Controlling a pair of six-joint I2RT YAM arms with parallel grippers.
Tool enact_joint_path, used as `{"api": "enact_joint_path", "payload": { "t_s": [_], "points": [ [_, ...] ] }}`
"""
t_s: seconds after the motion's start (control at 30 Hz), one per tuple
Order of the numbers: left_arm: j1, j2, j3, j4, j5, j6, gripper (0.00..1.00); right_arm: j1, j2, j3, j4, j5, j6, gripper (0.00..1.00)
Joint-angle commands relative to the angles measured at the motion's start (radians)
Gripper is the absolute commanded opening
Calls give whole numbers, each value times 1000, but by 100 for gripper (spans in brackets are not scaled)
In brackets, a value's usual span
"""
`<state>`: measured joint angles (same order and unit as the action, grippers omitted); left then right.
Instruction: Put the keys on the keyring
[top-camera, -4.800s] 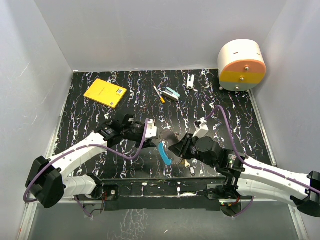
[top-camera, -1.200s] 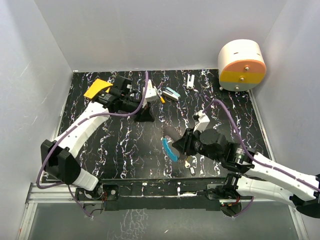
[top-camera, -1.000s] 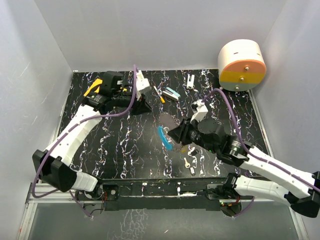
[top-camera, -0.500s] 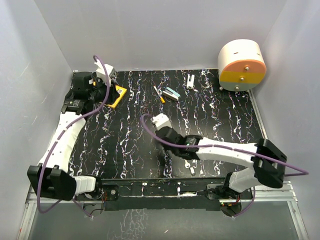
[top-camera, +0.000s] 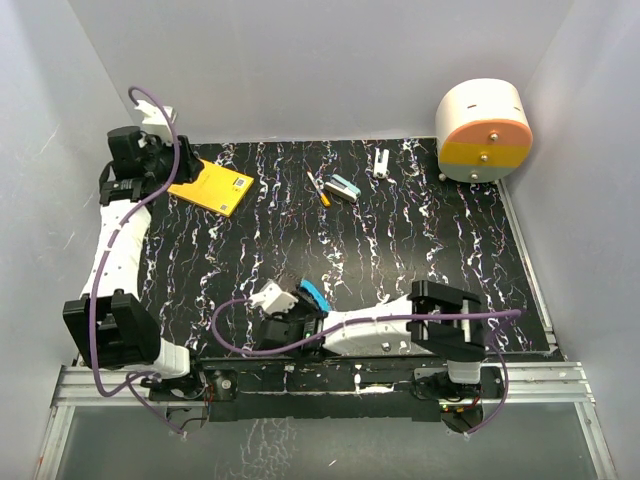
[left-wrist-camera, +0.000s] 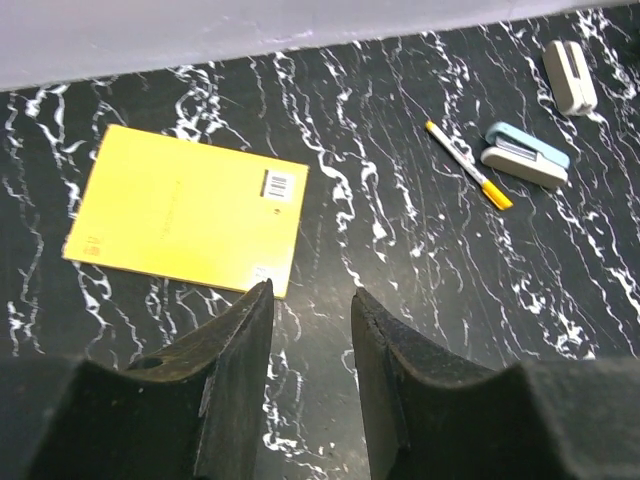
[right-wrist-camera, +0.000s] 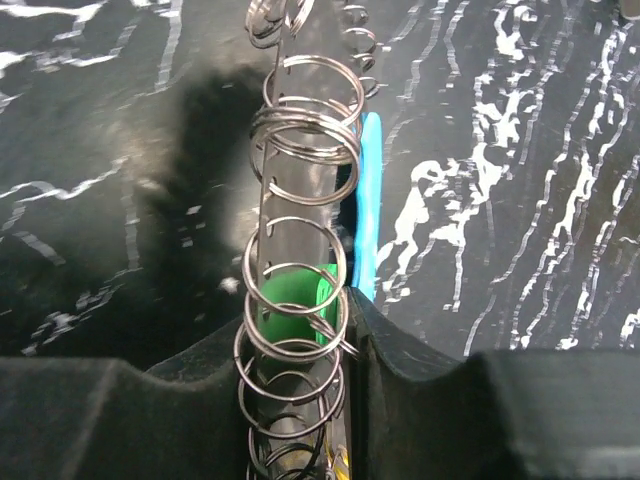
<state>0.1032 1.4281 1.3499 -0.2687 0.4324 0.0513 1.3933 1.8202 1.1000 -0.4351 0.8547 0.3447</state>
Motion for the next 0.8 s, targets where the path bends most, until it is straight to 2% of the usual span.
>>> {"api": "enact_joint_path", "payload": {
  "t_s": [0.0,0.03,0.07,0.1,0.13,0.2,0.3,0.4,0.6,0.7,0.77],
  "points": [
    [55,15,47,33,86,-15,37,41,20,79,-99,-5,125,34],
    [58,17,44,32,101,-2,38,46,9,74,-105,-24,141,37],
    [58,19,40,25,118,19,39,50,-8,67,-108,-43,152,47],
    [59,22,33,22,143,37,40,50,-26,58,-107,-70,156,80],
    [57,25,26,20,155,50,41,50,-47,50,-103,-93,154,90],
    [58,37,22,10,170,65,42,50,-68,45,-105,-129,145,98],
    [56,48,11,5,206,80,44,45,-136,37,-101,-207,133,99],
    [39,48,-13,11,251,106,52,31,-211,15,-64,-301,130,99],
    [-117,58,-84,-36,178,242,53,-49,-445,-80,122,-531,134,99],
    [-189,67,-133,-9,162,258,53,-117,-525,-123,150,-531,163,99],
    [-220,81,-167,24,188,263,53,-191,-544,-148,150,-530,177,94]
  ]
}}
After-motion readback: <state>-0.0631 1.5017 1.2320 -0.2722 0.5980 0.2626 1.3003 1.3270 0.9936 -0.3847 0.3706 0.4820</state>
